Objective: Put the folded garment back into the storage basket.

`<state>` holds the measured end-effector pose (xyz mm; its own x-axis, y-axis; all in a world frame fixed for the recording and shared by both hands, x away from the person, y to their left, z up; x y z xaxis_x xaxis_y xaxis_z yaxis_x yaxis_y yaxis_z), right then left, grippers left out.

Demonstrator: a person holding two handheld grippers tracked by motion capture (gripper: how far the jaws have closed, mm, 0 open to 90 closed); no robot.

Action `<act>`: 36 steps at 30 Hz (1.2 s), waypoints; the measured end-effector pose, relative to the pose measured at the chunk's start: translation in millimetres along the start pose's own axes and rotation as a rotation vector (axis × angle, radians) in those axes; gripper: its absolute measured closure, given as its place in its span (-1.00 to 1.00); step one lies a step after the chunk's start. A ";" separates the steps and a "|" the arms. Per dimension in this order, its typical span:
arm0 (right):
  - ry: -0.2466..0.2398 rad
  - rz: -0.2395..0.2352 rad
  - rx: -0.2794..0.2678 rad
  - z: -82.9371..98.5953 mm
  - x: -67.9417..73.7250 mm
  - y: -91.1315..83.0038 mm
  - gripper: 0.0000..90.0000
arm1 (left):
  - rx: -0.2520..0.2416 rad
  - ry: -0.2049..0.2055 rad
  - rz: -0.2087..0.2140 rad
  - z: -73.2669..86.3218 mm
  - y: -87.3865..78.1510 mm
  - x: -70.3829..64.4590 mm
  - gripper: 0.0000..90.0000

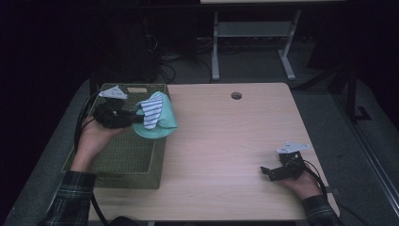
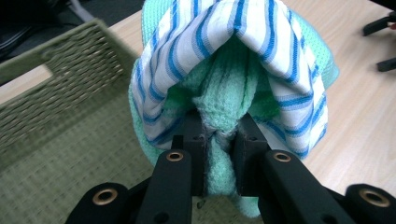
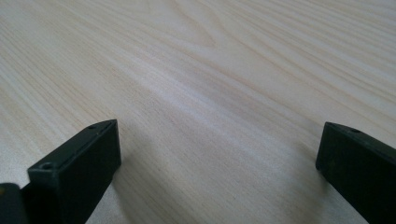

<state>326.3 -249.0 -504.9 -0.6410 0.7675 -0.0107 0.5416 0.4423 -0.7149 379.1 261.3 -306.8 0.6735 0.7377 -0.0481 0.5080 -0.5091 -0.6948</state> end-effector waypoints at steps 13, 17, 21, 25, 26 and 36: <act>-0.001 -0.001 0.000 0.0 0.0 0.0 -1.00 | -0.002 -0.107 -0.060 29.9 -4.0 29.7 0.73; 0.000 -0.002 0.001 0.0 0.2 -0.1 -1.00 | 0.001 -0.145 -0.088 42.6 -3.0 41.4 0.73; -0.001 -0.002 0.001 0.0 0.2 -0.1 -1.00 | 0.006 -0.172 -0.092 54.4 0.3 48.5 0.72; -0.001 -0.003 0.001 0.0 0.2 -0.1 -1.00 | 0.036 -0.179 -0.110 66.1 6.8 53.4 0.72; -0.001 -0.003 0.001 0.1 0.2 -0.1 -1.00 | 0.052 -0.176 -0.112 68.9 8.7 54.3 0.72; -0.005 -0.006 0.001 0.0 0.6 -0.1 -1.00 | 0.110 -0.181 -0.113 89.2 32.8 58.1 0.72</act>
<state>325.8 -248.6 -504.9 -0.6471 0.7624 -0.0096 0.5367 0.4465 -0.7159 387.0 327.1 -396.4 0.5034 0.8597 -0.0865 0.5067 -0.3748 -0.7764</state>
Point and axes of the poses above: each handheld gripper's, and its own axes: y roughly forward along the jaws, z roughly out of its underside, x roughly to its left, the point moved 3 cm from there along y, roughly forward along the jaws, and after that the axes turned 4 degrees about -y, right-handed, at the moved point
